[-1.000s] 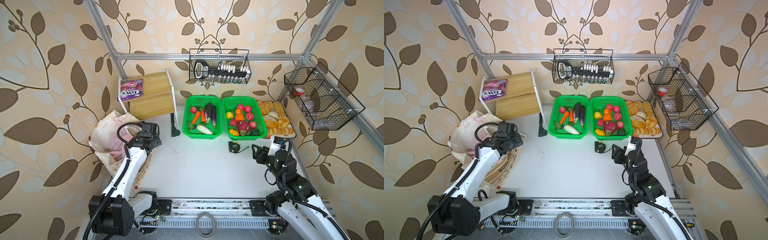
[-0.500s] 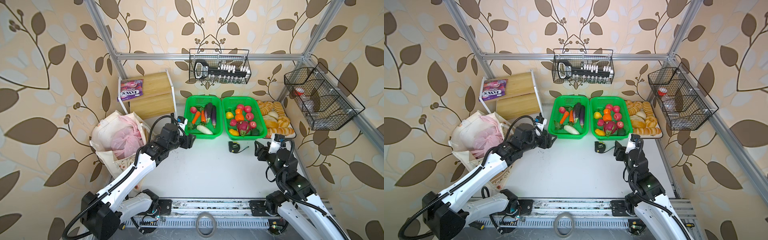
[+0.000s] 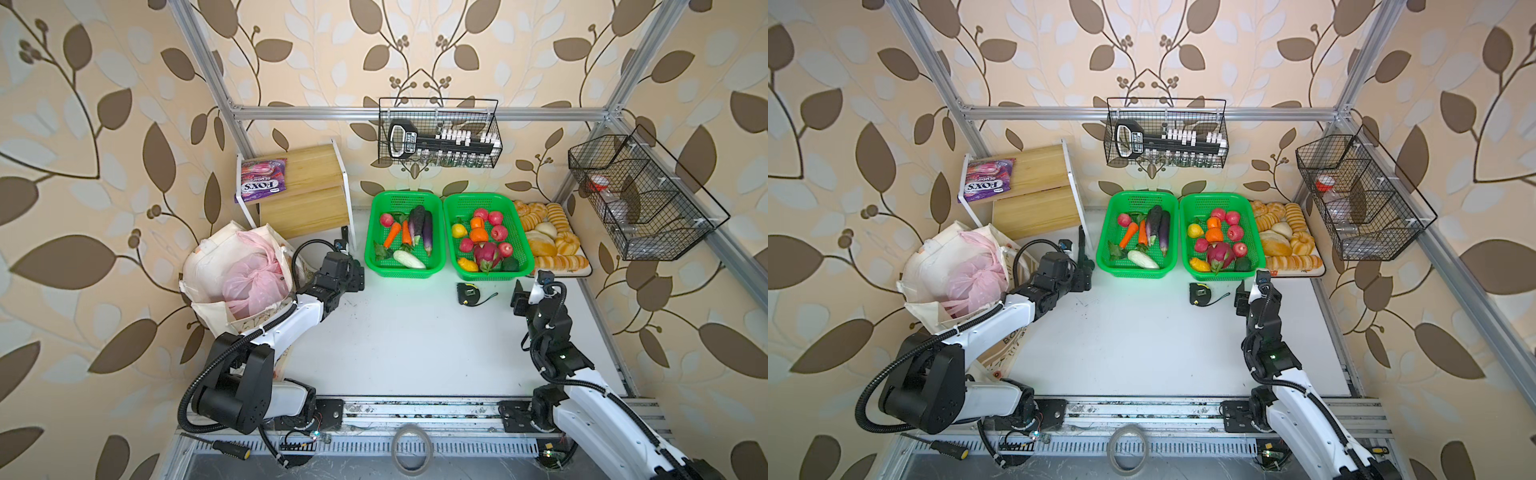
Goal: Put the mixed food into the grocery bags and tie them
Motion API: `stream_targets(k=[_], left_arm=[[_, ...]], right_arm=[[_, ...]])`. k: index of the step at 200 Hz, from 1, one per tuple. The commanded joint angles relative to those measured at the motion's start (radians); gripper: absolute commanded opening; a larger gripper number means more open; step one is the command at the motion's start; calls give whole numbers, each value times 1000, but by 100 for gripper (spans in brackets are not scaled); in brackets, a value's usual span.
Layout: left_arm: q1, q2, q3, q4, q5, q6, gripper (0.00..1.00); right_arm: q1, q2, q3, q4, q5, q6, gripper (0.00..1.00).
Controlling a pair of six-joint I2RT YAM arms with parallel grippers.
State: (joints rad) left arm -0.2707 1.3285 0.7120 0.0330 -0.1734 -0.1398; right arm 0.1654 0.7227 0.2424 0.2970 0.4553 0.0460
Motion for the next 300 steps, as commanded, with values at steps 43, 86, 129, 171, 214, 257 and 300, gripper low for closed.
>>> stream_targets(k=[43,86,129,171,214,257,300], left_arm=[[137,-2,-119,363,-71,115,86],[203,29,-187,520,-7,109,87],[206,-13,-62,140,-108,64,84],[208,-15,-216,386,-148,95,88],[235,81,-300,614,-48,135,90],[256,169,-336,729,-43,113,93],[283,177,-318,700,-56,77,99]], right_arm=[[-154,239,-66,456,-248,3,71],[-159,343,-8,446,-350,-30,72],[-129,301,-76,514,-367,-64,72],[-76,378,-90,567,-325,-106,72],[-59,642,-206,1017,-217,-88,73],[-131,629,-87,768,-199,3,89],[-110,620,-87,760,-159,0,100]])
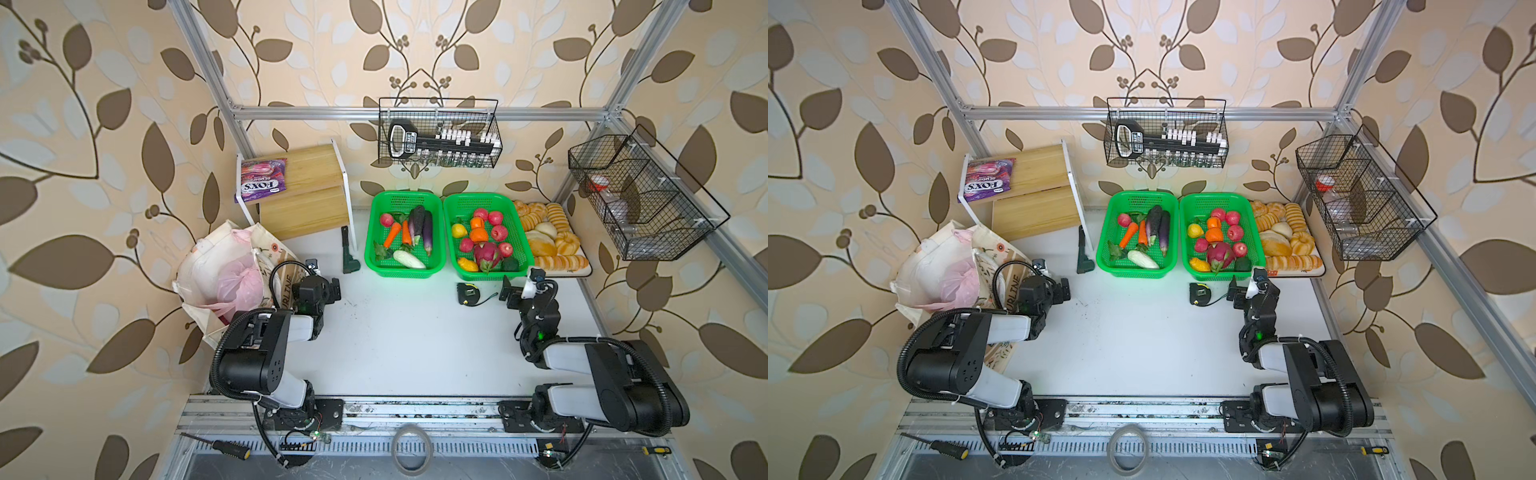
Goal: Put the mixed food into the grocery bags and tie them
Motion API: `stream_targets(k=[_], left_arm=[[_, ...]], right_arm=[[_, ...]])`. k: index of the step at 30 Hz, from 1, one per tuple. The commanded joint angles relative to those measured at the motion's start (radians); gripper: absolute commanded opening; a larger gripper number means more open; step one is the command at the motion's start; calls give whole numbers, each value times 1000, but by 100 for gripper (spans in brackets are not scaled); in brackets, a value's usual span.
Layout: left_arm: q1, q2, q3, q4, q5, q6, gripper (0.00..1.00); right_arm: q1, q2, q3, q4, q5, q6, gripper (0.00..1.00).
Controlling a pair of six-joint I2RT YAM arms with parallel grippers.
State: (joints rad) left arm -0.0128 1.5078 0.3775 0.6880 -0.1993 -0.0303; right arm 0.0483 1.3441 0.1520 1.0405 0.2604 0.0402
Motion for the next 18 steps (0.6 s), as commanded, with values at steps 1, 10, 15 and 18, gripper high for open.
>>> stream_targets(k=[1,10,15,18], left_arm=[[25,-2,17,44,-29,-33,99],[25,-7,14,47,-6,-22,99],[25,-11,12,48,-5,-21,99],[25,-11,11,48,-5,-22,99]], right_arm=[[7,-2,4,13,37,7,100],[22,-2,3,16,53,-3,100],[10,1,12,1,30,-1,100],[12,-2,9,5,29,-1,100]])
